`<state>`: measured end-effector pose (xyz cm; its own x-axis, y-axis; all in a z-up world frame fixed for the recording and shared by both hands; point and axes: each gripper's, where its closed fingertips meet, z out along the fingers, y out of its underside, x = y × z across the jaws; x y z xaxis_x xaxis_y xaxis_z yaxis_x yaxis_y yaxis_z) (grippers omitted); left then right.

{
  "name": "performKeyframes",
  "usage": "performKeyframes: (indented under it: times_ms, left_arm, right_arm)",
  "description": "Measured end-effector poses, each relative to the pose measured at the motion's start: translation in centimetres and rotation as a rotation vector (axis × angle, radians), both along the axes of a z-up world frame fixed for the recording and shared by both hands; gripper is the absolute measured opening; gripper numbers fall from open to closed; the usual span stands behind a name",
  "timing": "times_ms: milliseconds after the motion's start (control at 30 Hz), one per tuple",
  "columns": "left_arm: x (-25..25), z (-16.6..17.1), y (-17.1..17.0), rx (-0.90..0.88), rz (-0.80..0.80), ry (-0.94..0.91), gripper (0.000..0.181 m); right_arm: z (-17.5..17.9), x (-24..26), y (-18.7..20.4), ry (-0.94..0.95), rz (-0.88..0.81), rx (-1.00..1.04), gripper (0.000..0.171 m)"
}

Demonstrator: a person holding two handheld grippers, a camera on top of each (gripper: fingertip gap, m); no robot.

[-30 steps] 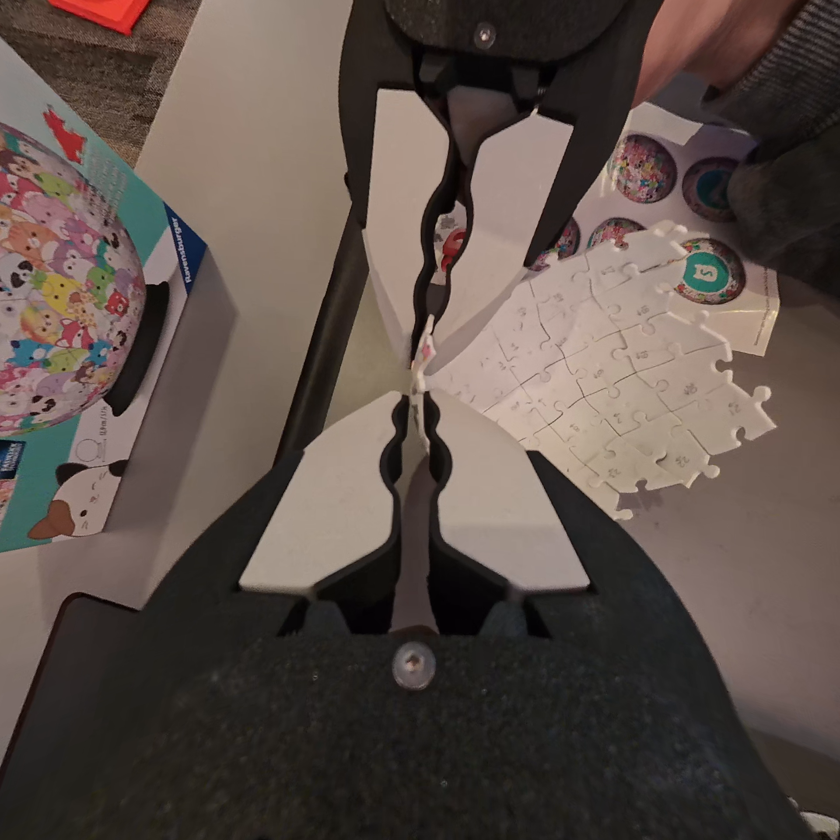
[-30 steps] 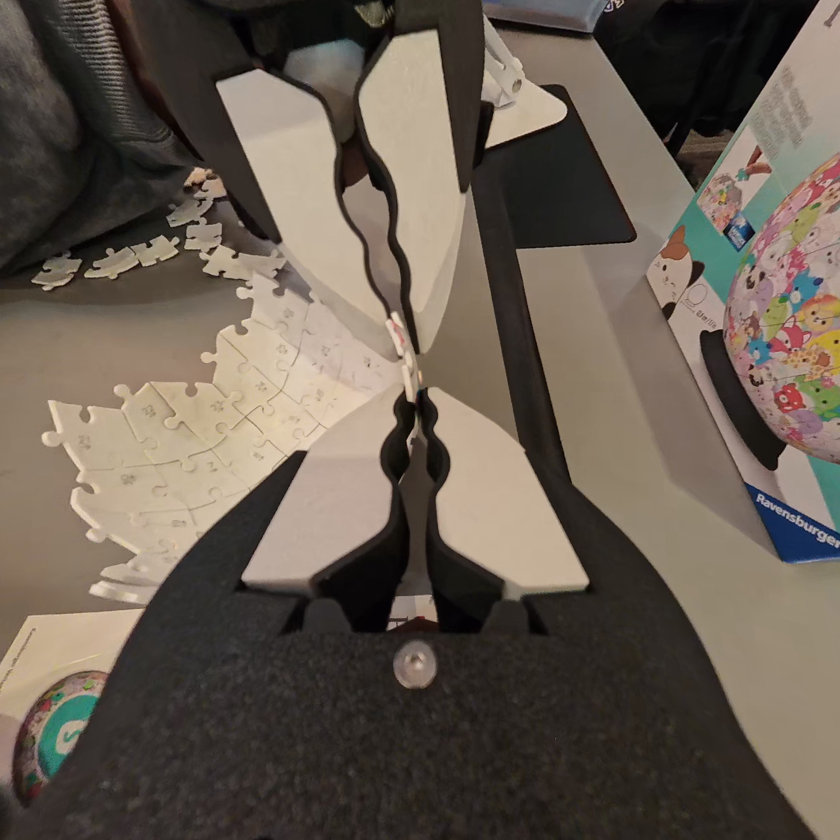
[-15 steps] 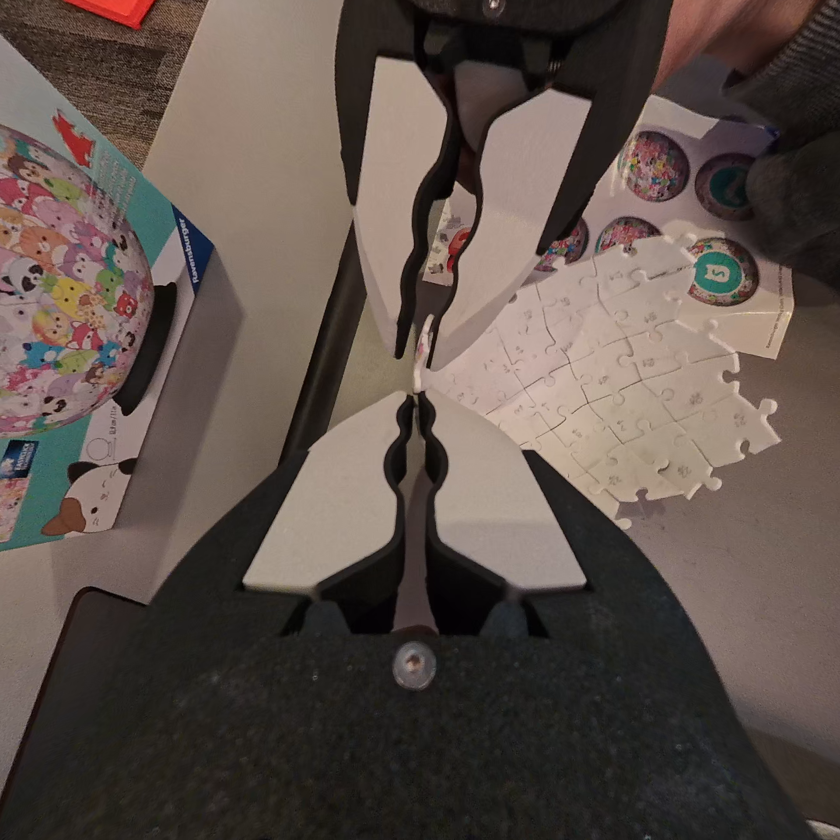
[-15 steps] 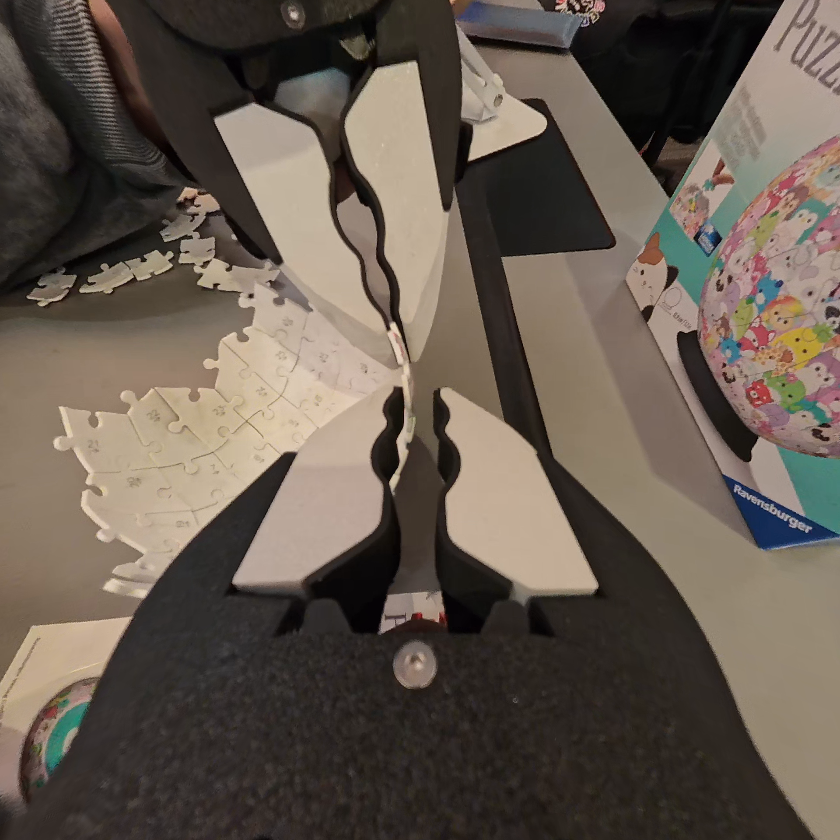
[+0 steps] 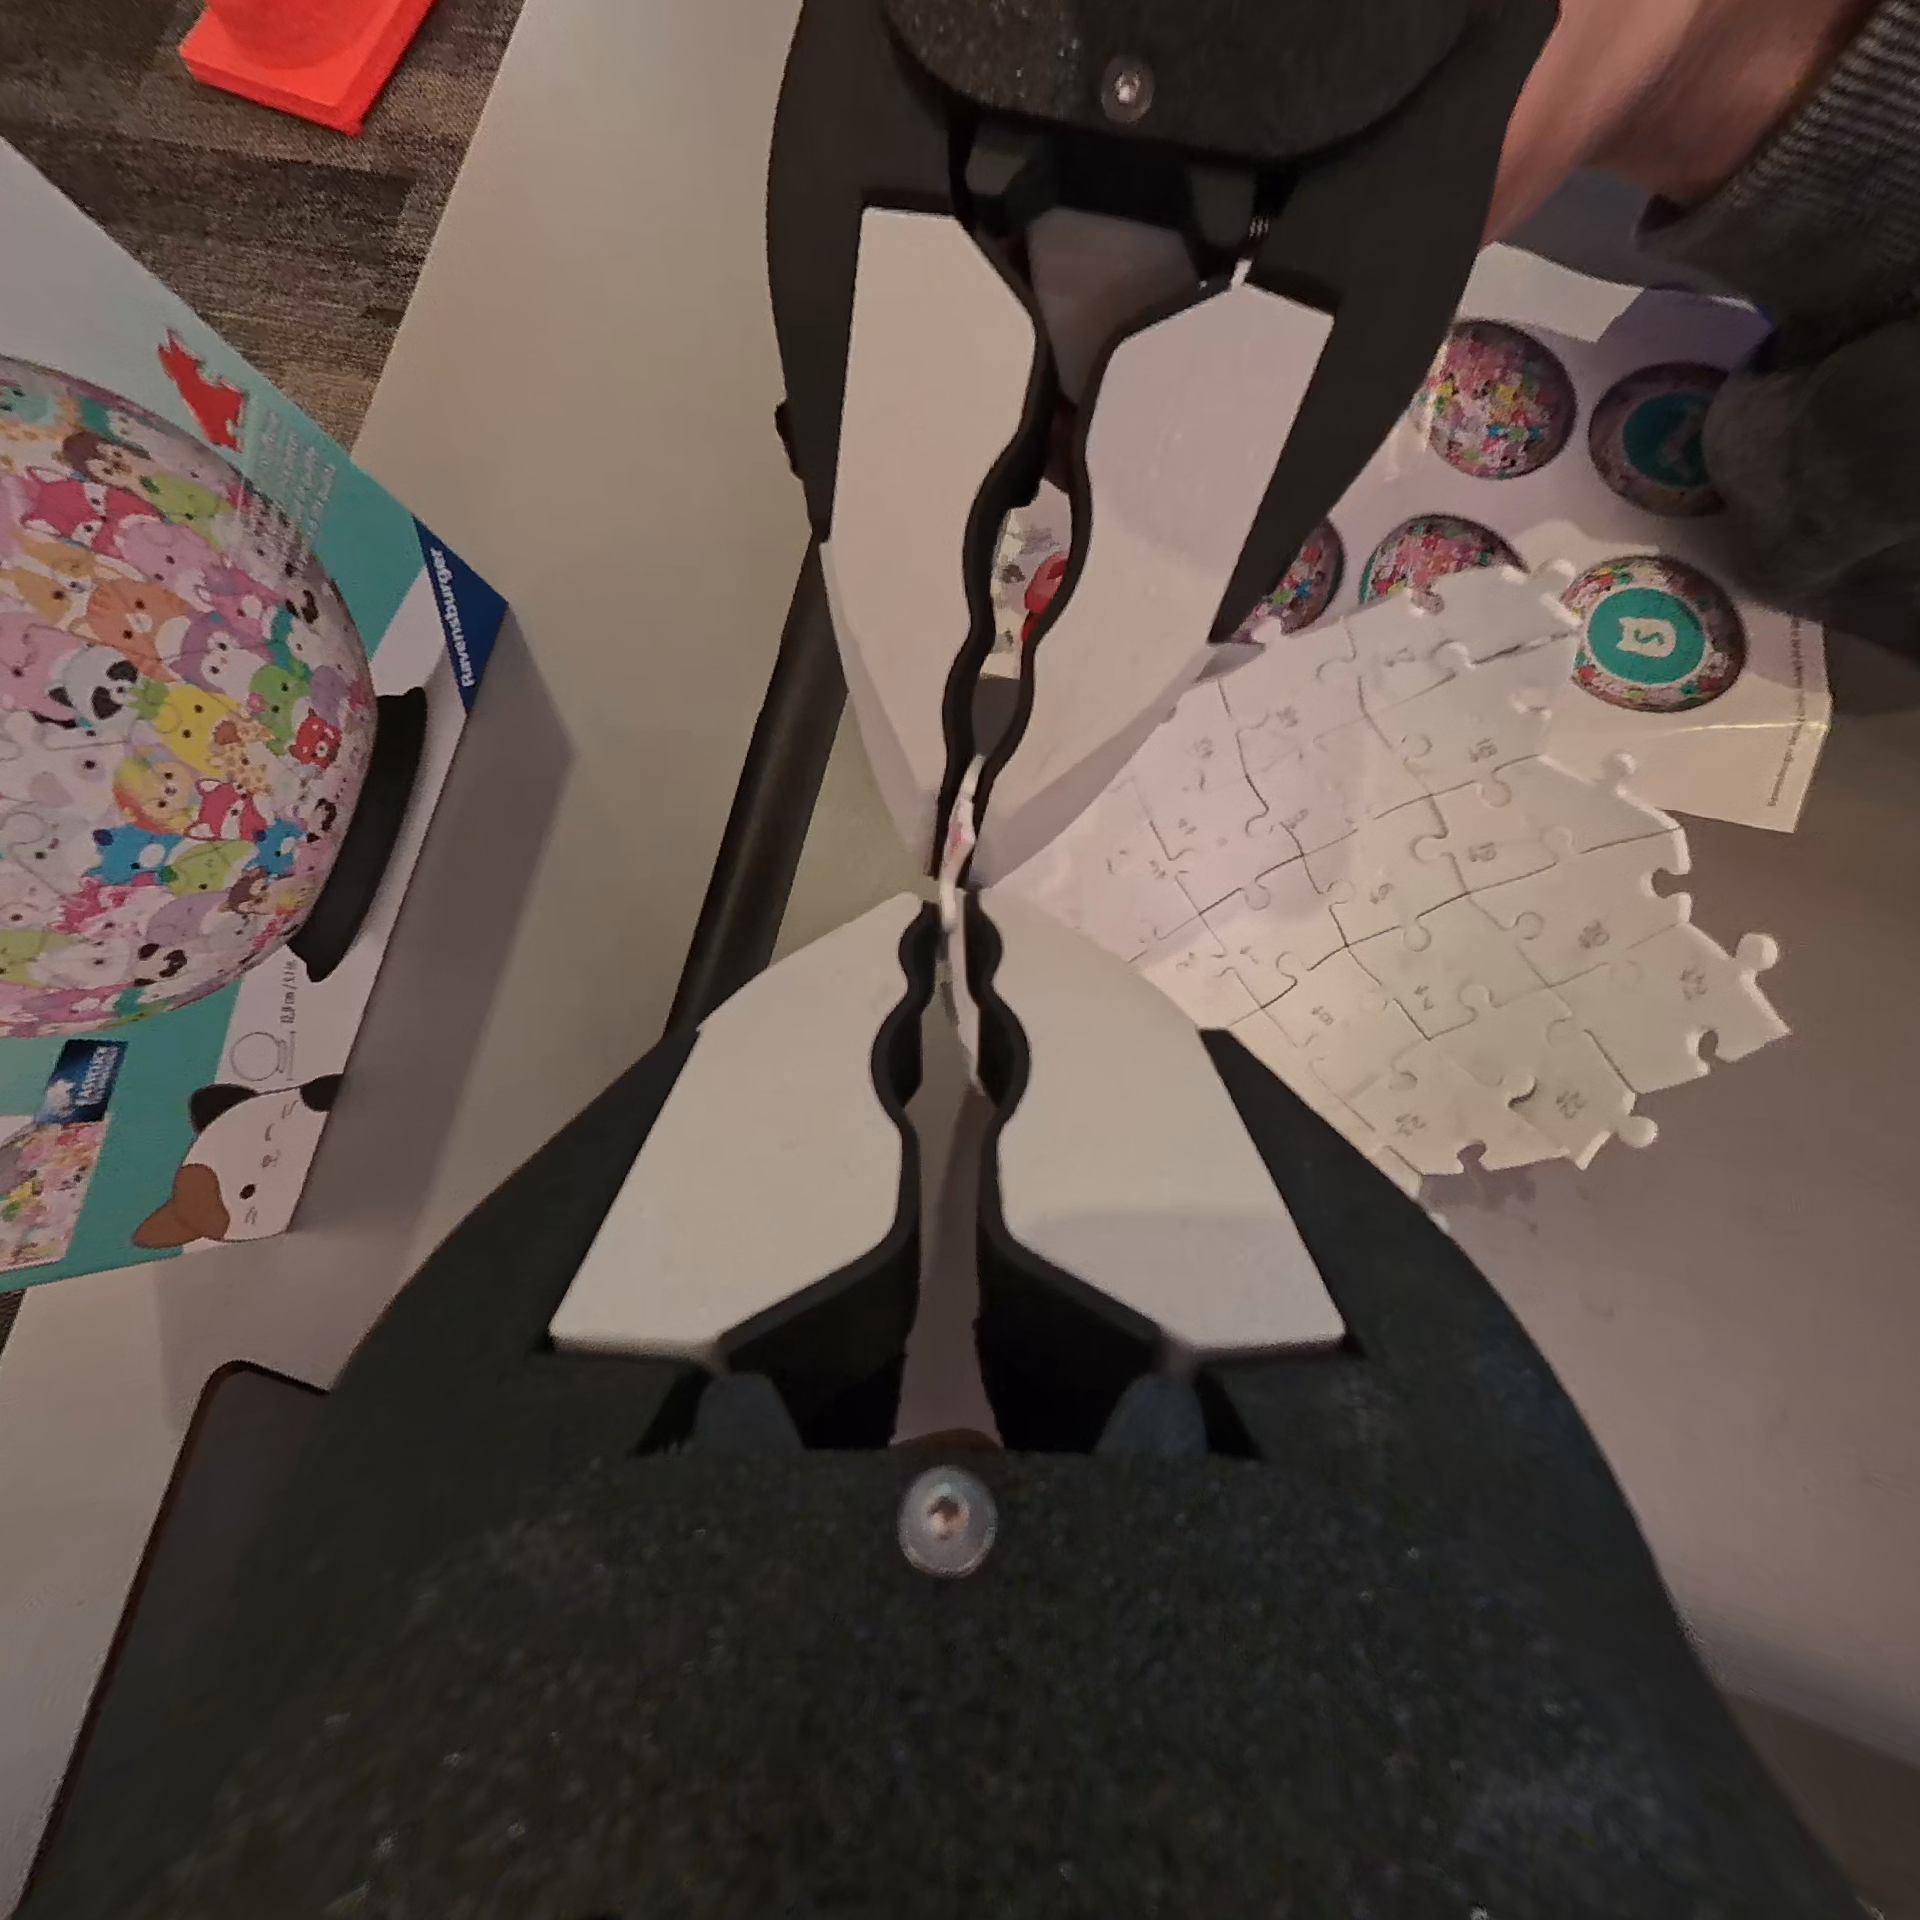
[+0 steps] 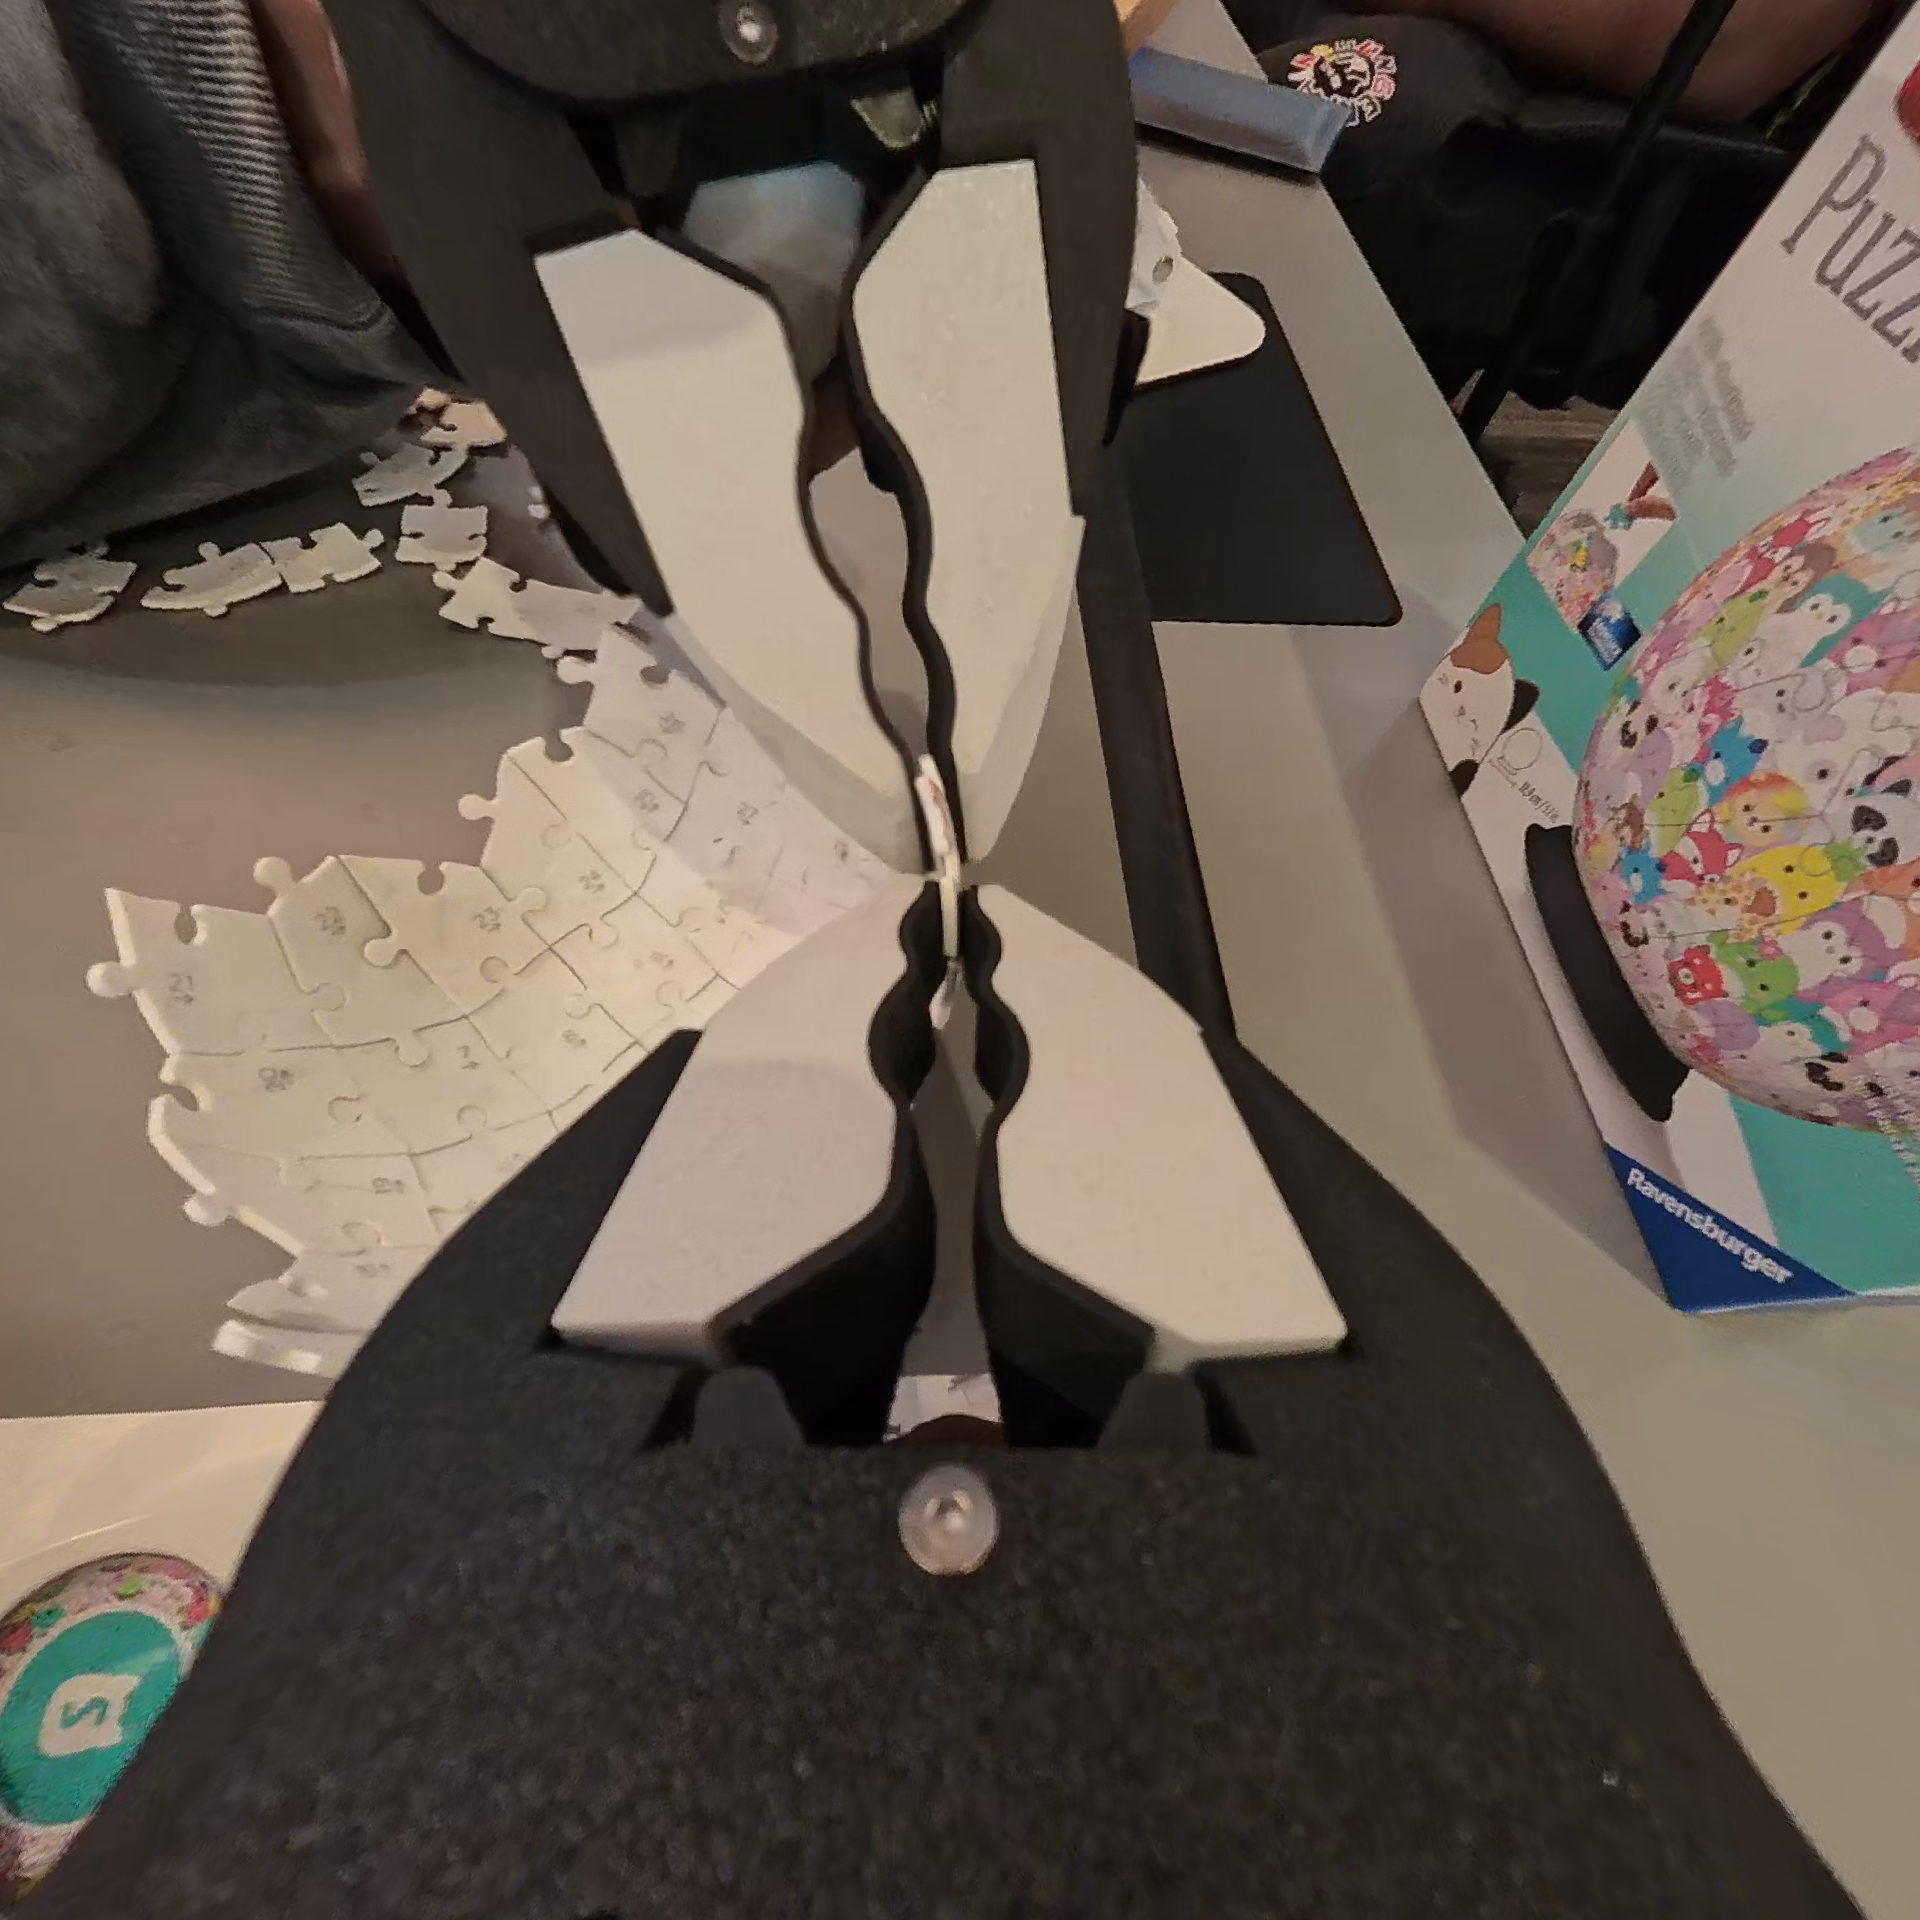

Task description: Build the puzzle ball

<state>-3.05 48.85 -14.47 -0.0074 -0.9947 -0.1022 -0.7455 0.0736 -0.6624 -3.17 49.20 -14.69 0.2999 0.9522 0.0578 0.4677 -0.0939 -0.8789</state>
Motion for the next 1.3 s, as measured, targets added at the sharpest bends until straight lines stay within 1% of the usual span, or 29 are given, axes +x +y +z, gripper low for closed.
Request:
performKeyframes:
  times_ms: [133,200,300,467,533,600,867,1233,1300]
  left_arm:
    - [0.0,0.0,0.1,0.020,0.002,0.005,0.002]
    - [0.0,0.0,0.0,0.023,-0.002,0.009,0.002]
    - [-0.1,0.0,0.0,0.031,-0.001,0.018,0.002]
    - [0.0,0.0,0.1,0.032,0.001,0.015,0.002]
    - [0.0,0.0,0.1,0.031,0.002,0.016,0.002]
    - [0.0,0.0,0.1,0.033,0.003,0.016,0.002]
    - [-0.1,0.0,0.2,0.036,0.005,0.019,0.002]
    - [-0.1,0.0,0.2,0.062,0.001,0.027,0.002]
    - [-0.2,-0.1,0.2,0.066,0.001,0.030,0.002]
  right_arm:
    - [0.0,0.0,0.1,0.001,-0.007,0.027,0.003]
    - [0.0,0.1,-0.1,0.008,-0.006,0.009,0.003]
    - [-0.9,1.0,-0.2,-0.025,-0.030,-0.065,0.017]
    - [-1.5,0.8,-0.2,-0.024,-0.026,-0.104,0.017]
    - [-1.7,0.7,-0.2,-0.030,-0.024,-0.107,0.013]
    - [-1.7,0.6,-0.3,-0.020,-0.012,-0.122,0.004]
    - [-1.7,0.5,-0.3,0.007,-0.012,-0.175,0.003]
    - [-1.7,0.4,-0.3,0.008,-0.016,-0.169,0.003]
    - [-1.9,0.8,-0.4,-0.015,-0.020,-0.160,0.008]
